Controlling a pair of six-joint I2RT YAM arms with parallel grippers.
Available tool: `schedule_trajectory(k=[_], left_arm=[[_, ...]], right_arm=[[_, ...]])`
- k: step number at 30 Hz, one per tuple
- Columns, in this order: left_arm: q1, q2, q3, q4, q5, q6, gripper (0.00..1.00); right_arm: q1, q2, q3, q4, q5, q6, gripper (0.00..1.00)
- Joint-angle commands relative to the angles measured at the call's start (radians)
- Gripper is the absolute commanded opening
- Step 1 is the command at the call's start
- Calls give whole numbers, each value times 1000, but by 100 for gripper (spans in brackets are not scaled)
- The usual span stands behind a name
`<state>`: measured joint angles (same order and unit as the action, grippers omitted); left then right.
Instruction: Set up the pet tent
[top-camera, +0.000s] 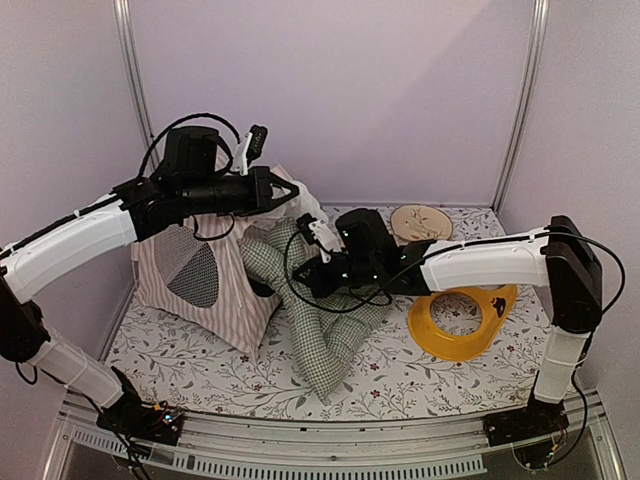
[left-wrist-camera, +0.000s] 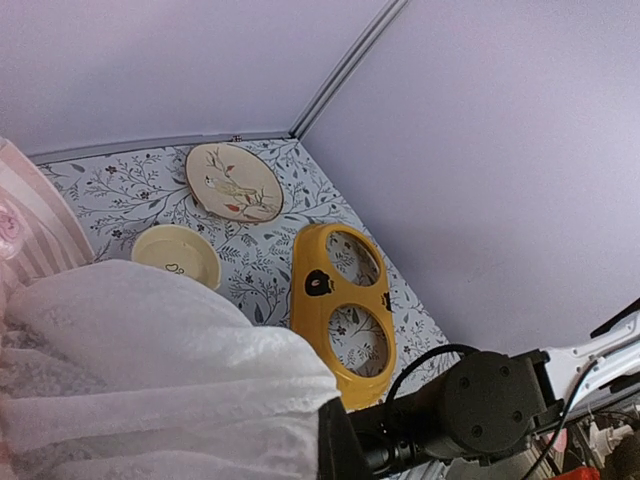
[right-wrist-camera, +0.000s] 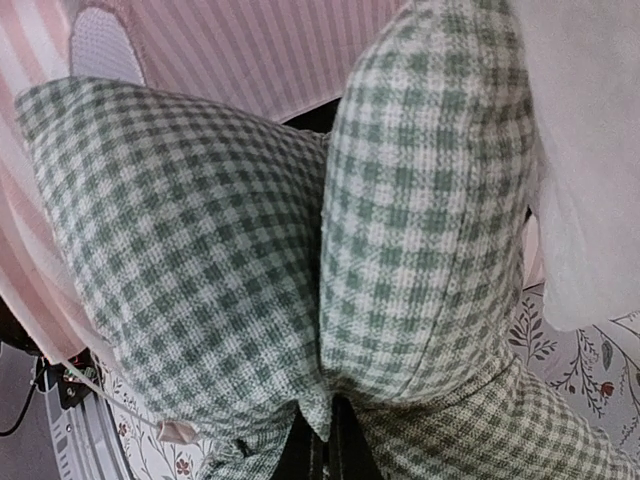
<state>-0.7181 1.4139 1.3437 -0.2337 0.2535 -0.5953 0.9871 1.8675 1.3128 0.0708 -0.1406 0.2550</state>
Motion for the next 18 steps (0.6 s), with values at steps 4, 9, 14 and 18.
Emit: schedule_trajectory(k=[4, 9, 14, 18], left_arm=[[-52, -22, 40, 25, 23, 3, 0], [-77, -6, 54, 25, 69, 24, 0], [-114, 13, 69, 34, 101, 43, 0], [-146, 31, 96, 39, 136, 67, 0]], right_arm=[[-3, 66, 47, 41, 93, 74, 0], [12, 75, 100, 47, 25, 42, 0], [11, 72, 105, 91, -14, 62, 0], [1, 115, 162, 54, -29, 86, 0]])
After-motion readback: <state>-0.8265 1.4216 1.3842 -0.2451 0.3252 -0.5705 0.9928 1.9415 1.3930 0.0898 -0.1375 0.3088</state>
